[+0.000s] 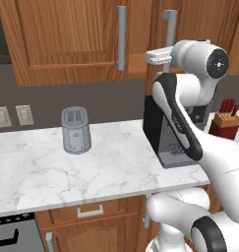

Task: Move the bowls from the cabinet to the plates on the dining table.

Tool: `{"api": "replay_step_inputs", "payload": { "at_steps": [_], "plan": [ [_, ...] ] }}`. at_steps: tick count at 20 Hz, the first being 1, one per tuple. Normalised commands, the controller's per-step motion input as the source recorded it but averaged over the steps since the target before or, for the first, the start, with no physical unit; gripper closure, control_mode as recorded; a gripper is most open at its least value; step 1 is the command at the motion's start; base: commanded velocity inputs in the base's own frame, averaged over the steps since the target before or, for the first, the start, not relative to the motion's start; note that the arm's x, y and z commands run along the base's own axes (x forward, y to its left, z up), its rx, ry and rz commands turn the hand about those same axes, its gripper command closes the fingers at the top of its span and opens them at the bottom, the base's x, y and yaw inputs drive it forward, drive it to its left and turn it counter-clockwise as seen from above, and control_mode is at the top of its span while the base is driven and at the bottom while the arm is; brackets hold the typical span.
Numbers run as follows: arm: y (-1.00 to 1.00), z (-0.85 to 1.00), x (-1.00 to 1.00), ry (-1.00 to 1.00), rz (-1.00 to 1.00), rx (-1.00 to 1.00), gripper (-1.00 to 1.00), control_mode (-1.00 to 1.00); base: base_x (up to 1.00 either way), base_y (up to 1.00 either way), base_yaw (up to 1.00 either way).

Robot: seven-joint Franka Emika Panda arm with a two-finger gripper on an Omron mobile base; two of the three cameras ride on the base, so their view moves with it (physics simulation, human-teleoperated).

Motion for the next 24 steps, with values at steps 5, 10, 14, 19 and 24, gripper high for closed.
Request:
{"api": "replay_step_inputs", "payload": {
  "at_steps": [5,10,14,19,24],
  "plan": [
    [-0.31,0.23,-0.6,-0.06,0.06,0.0,1.0,-1.0,0.0,0.0,0.0],
    [-0.31,0.23,-0.6,-0.04,0.06,0.0,1.0,-1.0,0.0,0.0,0.0],
    [-0.35,0.25,-0.61,-0.03,0.05,0.0,1.0,-1.0,0.0,0.0,0.0],
    [-0.34,0.23,-0.58,-0.02,0.05,0.0,1.0,-1.0,0.0,0.0,0.0],
    [-0.36,0.23,-0.56,-0.03,0.03,0.0,1.0,-1.0,0.0,0.0,0.0]
  ]
}}
